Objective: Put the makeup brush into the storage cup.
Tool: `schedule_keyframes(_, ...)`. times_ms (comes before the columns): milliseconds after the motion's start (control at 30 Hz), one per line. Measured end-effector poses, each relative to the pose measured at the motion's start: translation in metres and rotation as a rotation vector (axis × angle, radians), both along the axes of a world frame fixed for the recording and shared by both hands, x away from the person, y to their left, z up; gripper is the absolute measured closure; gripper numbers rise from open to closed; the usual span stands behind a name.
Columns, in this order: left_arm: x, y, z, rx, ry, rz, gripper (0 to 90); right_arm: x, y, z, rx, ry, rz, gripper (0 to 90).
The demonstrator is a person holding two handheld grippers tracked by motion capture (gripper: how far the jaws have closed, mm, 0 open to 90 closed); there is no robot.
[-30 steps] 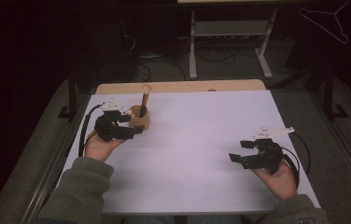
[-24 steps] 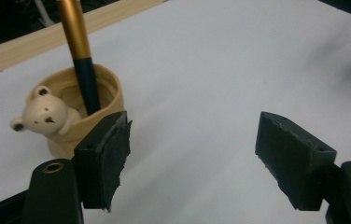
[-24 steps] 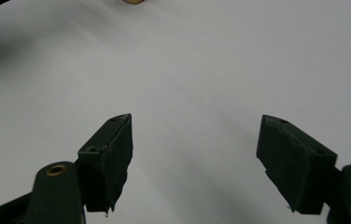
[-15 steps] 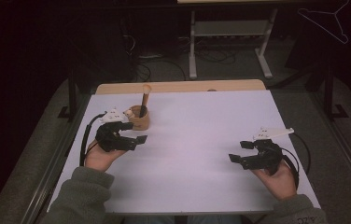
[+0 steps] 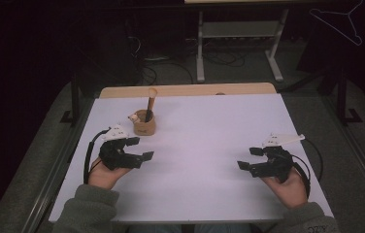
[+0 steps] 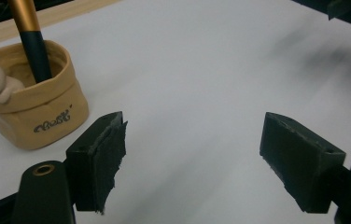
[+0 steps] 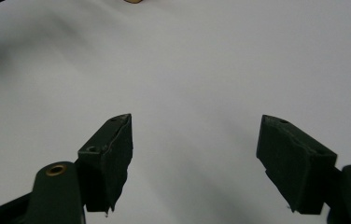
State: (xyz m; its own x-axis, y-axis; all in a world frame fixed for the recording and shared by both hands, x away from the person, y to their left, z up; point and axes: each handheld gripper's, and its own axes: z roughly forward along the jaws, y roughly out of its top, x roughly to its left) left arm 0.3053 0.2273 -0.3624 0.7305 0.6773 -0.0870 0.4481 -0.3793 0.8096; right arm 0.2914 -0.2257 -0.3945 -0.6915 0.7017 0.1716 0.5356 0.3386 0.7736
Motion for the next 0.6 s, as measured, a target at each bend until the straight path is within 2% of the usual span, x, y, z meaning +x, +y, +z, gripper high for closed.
schedule_keyframes(200,-0.009,-0.003,-0.004,0.000,-0.012,-0.006,21.7,-0.001,-0.001,0.000,0.003,-0.006,-0.004,25.5)
schedule_keyframes(300,-0.014,-0.003,-0.008,-0.010,-0.010,-0.002,21.6,-0.001,-0.001,-0.001,0.003,-0.011,-0.007,25.1)
schedule_keyframes(600,-0.023,-0.001,-0.019,0.001,0.003,0.006,20.8,-0.001,-0.001,-0.005,-0.008,0.003,-0.013,23.6)
